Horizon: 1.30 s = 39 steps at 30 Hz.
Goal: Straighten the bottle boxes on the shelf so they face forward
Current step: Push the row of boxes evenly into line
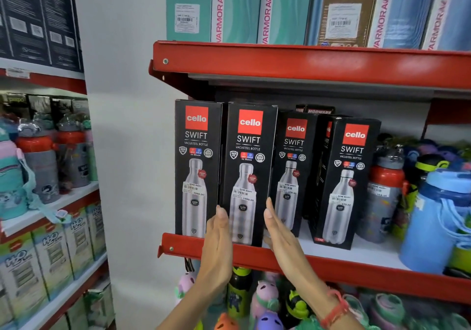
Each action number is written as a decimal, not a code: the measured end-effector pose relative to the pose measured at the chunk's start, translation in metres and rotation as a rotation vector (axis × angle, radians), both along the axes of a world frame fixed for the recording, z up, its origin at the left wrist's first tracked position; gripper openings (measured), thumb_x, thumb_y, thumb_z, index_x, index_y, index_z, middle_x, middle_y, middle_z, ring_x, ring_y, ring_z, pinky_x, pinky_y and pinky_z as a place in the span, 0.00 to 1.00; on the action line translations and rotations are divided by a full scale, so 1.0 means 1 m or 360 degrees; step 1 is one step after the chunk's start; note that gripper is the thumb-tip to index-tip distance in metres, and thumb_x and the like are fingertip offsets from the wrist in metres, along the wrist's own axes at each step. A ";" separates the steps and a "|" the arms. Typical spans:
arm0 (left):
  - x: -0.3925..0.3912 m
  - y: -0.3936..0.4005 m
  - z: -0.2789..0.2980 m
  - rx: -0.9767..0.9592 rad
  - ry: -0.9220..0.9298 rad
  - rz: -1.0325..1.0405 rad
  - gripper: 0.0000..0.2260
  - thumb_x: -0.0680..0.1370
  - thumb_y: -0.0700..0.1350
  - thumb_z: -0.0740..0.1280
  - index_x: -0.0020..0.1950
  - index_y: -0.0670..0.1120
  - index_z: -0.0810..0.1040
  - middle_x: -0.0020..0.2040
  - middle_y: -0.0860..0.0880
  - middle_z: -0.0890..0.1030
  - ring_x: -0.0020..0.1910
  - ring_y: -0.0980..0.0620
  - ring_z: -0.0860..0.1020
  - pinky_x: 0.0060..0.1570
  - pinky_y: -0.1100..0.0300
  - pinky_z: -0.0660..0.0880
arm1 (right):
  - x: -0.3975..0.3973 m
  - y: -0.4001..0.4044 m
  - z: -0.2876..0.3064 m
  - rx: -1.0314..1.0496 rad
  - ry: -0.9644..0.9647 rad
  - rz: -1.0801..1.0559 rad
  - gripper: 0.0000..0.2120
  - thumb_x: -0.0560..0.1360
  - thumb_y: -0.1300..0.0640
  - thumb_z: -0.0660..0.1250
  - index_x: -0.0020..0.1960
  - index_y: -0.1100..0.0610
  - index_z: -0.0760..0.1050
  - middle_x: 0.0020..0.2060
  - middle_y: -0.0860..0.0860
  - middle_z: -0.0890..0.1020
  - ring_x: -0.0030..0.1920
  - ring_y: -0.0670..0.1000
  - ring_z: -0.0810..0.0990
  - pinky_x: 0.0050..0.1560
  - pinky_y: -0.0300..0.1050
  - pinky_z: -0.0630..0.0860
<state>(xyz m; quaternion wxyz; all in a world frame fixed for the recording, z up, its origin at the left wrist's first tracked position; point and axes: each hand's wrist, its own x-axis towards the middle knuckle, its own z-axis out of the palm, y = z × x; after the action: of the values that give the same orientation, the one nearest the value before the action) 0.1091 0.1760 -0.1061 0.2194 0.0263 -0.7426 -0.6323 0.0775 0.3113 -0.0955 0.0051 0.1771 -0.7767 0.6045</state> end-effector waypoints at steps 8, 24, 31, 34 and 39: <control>0.009 0.001 0.006 -0.0087 -0.0022 0.0059 0.43 0.68 0.76 0.39 0.77 0.54 0.54 0.77 0.53 0.59 0.75 0.55 0.57 0.74 0.53 0.52 | 0.012 0.001 0.008 -0.0021 0.0023 -0.0103 0.30 0.74 0.31 0.51 0.75 0.36 0.58 0.69 0.35 0.64 0.72 0.45 0.67 0.74 0.49 0.59; -0.063 0.112 0.007 -0.0139 -0.0154 -0.0117 0.41 0.72 0.69 0.44 0.78 0.48 0.40 0.79 0.46 0.53 0.77 0.48 0.56 0.72 0.53 0.54 | -0.058 0.061 0.005 -0.0187 -0.0208 -0.0338 0.31 0.78 0.36 0.51 0.78 0.47 0.56 0.78 0.45 0.57 0.78 0.47 0.55 0.77 0.49 0.51; -0.071 0.122 0.019 -0.0153 -0.0239 -0.0009 0.40 0.69 0.69 0.41 0.78 0.50 0.45 0.79 0.44 0.56 0.76 0.44 0.58 0.70 0.52 0.58 | -0.065 0.069 0.005 -0.0152 -0.0158 -0.0214 0.32 0.78 0.35 0.51 0.79 0.46 0.52 0.78 0.45 0.58 0.77 0.46 0.56 0.75 0.46 0.52; -0.061 0.123 0.014 -0.0213 -0.0234 -0.0016 0.40 0.69 0.70 0.41 0.78 0.54 0.46 0.79 0.45 0.56 0.76 0.44 0.58 0.71 0.50 0.56 | -0.057 0.076 0.002 -0.0128 -0.0128 -0.0182 0.36 0.74 0.31 0.51 0.78 0.43 0.52 0.78 0.43 0.58 0.75 0.42 0.57 0.75 0.45 0.53; -0.036 0.106 0.005 -0.0326 -0.0196 -0.0110 0.39 0.69 0.76 0.39 0.77 0.60 0.43 0.79 0.51 0.56 0.76 0.48 0.58 0.71 0.51 0.55 | -0.034 0.088 -0.006 -0.0081 -0.0129 -0.0110 0.36 0.72 0.28 0.51 0.77 0.38 0.52 0.77 0.39 0.56 0.77 0.44 0.56 0.77 0.49 0.52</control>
<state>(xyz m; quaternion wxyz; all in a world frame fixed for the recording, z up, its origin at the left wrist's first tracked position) 0.0733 0.2818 -0.1013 0.1532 0.0169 -0.8158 -0.5575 0.0439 0.3988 -0.1020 -0.0009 0.1254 -0.7663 0.6301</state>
